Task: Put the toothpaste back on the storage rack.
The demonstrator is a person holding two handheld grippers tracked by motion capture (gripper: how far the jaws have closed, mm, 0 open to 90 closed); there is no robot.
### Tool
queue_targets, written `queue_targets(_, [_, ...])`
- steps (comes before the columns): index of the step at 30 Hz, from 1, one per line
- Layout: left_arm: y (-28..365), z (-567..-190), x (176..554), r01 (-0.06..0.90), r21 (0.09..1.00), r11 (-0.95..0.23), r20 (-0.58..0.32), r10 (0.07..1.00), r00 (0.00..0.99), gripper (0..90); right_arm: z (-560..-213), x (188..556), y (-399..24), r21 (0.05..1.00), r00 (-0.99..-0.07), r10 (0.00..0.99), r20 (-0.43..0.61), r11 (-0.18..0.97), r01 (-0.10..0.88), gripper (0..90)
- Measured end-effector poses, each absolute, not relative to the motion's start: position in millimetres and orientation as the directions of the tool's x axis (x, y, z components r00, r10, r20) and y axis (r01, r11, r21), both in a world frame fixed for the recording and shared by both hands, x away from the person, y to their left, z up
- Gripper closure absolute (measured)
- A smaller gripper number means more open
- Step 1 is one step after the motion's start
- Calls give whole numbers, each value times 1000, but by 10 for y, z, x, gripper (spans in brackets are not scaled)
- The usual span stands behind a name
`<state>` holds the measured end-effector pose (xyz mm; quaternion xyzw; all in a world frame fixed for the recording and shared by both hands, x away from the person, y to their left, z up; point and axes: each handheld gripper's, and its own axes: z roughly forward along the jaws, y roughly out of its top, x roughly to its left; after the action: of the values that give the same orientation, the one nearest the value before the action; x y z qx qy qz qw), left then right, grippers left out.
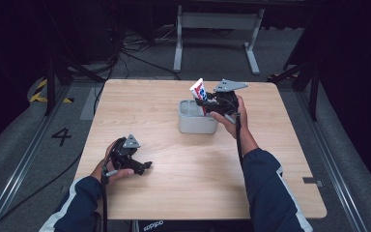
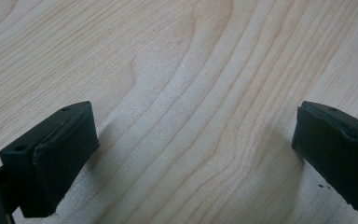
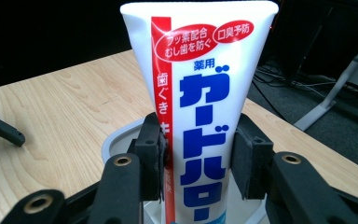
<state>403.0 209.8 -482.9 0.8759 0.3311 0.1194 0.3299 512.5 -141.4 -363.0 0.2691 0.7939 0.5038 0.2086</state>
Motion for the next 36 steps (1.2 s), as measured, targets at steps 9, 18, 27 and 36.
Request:
queue_targets(9, [2099, -4828, 4032, 498, 657, -565, -6, 657, 754, 5, -3674, 5080, -1460, 895, -772, 631, -76, 385, 227, 600])
queue_targets(18, [2097, -4830, 4032, 499, 659, -563, -7, 659, 752, 4, -3723, 5037, -1525, 868, -772, 630, -83, 426, 254, 593])
queue_targets(27, [2099, -4828, 4032, 499, 657, -565, -6, 657, 754, 4, -3779, 5025, -1556, 845, -769, 633, -90, 457, 277, 593])
queue_targets(36, [2099, -4828, 4032, 498, 657, -566, -5, 657, 754, 4, -3802, 5024, -1564, 837, -765, 638, -89, 465, 290, 589])
